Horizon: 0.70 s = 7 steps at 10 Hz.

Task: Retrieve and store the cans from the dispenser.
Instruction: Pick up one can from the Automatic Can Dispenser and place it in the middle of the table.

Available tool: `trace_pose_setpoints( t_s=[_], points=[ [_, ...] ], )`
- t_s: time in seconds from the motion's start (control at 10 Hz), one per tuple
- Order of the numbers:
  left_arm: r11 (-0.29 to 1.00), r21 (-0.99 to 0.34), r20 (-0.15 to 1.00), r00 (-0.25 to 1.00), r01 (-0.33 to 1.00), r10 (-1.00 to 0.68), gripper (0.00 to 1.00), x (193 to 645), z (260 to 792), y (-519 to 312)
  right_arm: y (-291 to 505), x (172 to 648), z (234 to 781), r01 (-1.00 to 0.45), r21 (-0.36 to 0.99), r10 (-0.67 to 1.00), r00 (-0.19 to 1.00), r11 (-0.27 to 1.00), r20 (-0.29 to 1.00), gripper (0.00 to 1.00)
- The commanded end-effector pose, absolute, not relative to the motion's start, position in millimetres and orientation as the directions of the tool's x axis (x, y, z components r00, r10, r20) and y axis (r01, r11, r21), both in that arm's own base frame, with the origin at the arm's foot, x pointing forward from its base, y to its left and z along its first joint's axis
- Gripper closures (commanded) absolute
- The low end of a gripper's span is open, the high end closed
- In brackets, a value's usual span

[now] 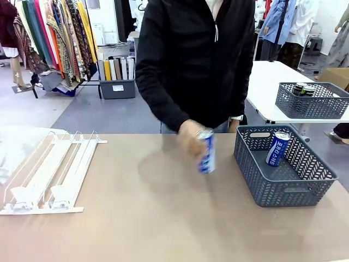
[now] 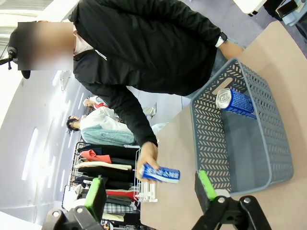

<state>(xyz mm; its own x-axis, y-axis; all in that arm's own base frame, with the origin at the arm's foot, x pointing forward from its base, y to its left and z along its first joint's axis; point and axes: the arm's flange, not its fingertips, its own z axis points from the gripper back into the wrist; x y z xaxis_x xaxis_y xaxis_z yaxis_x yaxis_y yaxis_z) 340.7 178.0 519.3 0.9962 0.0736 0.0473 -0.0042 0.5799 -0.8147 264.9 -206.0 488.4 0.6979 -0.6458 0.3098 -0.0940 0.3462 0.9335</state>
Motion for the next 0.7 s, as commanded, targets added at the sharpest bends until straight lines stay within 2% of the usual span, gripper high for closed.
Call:
trace_pose_setpoints(
  t_s=[0.0,0.1,0.6],
  points=[
    [0.528,-0.849,0.058,0.994,-0.001,0.096,0.0,344,505,177,-206,269,490,-0.13,0.93,-0.649,0.682,0.345,0.336,0.0],
    [0.58,-0.815,0.047,0.996,-0.004,0.074,0.0,341,519,178,-206,269,490,-0.13,0.93,-0.649,0.682,0.345,0.336,0.0],
    [0.58,-0.815,0.047,0.996,-0.004,0.074,0.0,341,519,178,-206,269,490,-0.13,0.93,-0.649,0.682,0.345,0.336,0.0]
  ],
)
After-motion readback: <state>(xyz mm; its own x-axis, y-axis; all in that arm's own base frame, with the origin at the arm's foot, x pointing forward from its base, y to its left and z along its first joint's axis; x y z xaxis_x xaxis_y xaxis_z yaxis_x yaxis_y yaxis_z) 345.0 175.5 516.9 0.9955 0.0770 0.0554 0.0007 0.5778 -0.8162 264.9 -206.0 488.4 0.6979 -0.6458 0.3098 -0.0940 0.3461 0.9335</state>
